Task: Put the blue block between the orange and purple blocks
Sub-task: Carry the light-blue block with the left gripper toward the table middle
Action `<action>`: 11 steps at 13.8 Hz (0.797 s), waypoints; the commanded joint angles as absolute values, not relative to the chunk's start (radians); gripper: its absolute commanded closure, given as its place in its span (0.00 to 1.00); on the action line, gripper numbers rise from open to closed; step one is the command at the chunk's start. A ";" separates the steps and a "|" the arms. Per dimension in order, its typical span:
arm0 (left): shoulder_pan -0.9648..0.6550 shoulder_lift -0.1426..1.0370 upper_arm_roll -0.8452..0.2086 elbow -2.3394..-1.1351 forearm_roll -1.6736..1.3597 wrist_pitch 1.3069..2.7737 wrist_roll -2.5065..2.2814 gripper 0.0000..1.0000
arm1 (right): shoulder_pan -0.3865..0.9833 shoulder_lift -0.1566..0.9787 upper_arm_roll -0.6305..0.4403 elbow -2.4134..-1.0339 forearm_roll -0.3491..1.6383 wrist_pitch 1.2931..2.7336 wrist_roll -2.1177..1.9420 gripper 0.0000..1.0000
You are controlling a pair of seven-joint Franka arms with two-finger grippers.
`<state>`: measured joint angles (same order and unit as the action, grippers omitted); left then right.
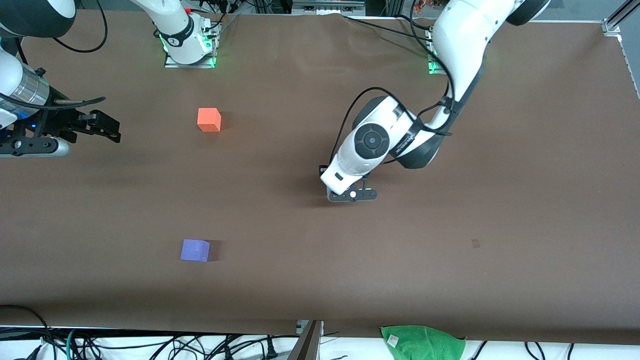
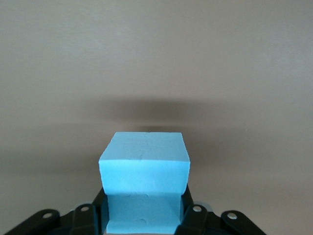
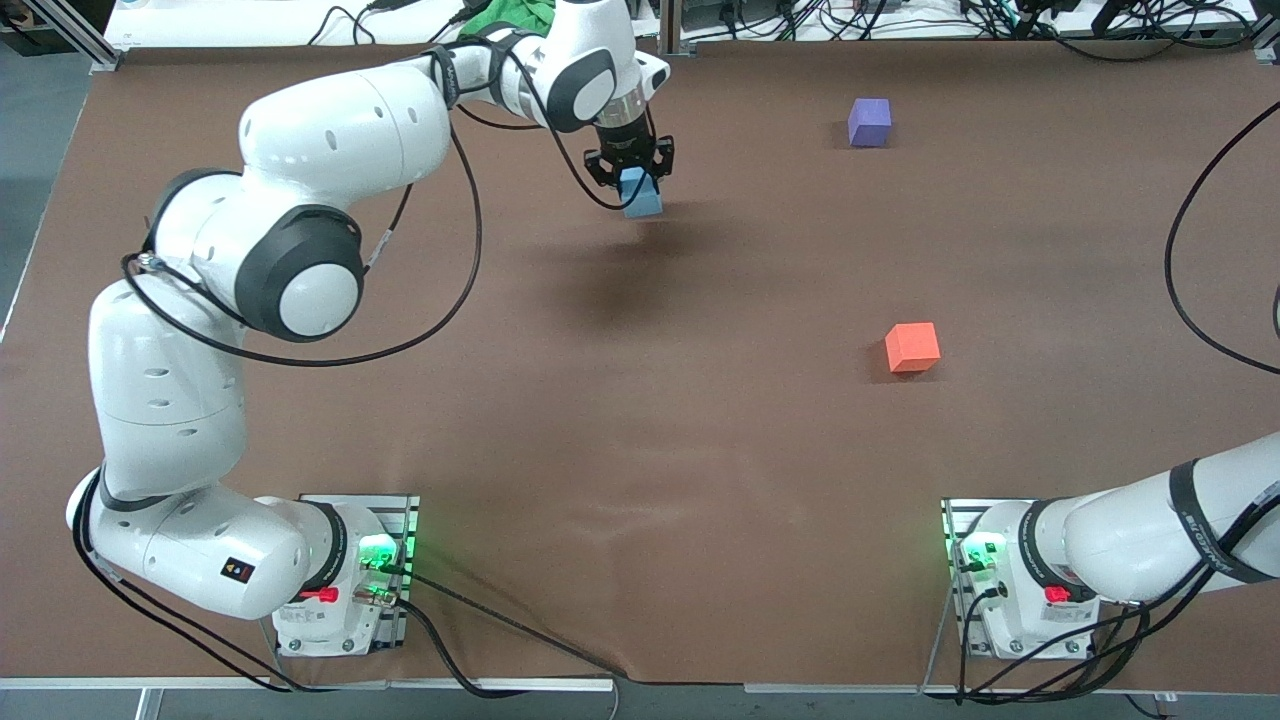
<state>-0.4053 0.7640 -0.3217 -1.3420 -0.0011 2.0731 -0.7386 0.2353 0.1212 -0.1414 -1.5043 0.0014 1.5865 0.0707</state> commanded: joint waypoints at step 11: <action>-0.612 0.925 -0.201 -1.206 0.017 2.140 -0.985 0.34 | 0.239 0.158 -0.132 -1.489 -0.017 1.600 0.067 0.00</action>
